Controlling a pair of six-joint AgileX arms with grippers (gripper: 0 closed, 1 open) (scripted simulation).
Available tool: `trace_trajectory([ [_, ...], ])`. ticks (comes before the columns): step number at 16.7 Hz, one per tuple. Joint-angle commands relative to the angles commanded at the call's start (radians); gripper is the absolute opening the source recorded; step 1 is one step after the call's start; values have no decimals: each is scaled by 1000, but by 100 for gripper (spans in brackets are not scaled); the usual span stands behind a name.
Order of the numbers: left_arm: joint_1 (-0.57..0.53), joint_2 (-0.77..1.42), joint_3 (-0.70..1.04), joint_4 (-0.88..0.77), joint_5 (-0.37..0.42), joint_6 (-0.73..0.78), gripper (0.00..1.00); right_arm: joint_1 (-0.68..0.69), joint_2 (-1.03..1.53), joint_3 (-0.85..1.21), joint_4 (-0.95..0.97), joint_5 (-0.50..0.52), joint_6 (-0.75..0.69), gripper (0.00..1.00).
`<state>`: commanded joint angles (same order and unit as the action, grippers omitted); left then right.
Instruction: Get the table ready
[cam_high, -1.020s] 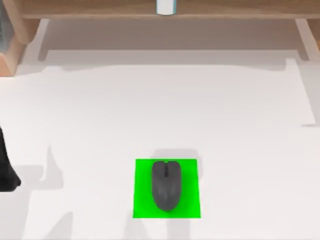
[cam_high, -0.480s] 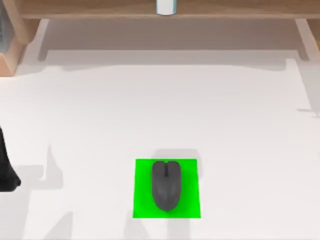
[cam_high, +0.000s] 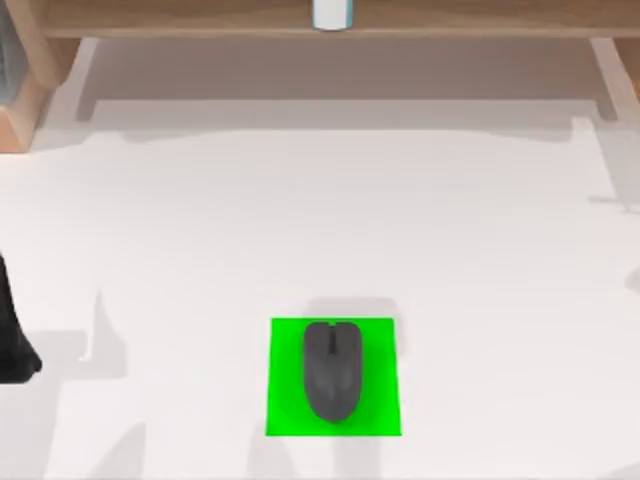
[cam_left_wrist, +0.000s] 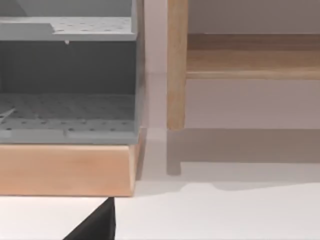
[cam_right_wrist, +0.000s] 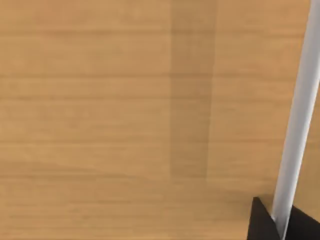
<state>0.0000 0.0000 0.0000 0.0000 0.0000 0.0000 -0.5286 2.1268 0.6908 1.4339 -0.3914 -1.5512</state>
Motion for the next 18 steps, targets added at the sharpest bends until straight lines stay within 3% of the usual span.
trace_trajectory([
  [9, 0, 0, 0, 0, 0, 0, 100, 73, 96, 233, -134, 73, -1, 0],
  [18, 0, 0, 0, 0, 0, 0, 100, 105, 133, 323, -183, 82, 7, 0],
])
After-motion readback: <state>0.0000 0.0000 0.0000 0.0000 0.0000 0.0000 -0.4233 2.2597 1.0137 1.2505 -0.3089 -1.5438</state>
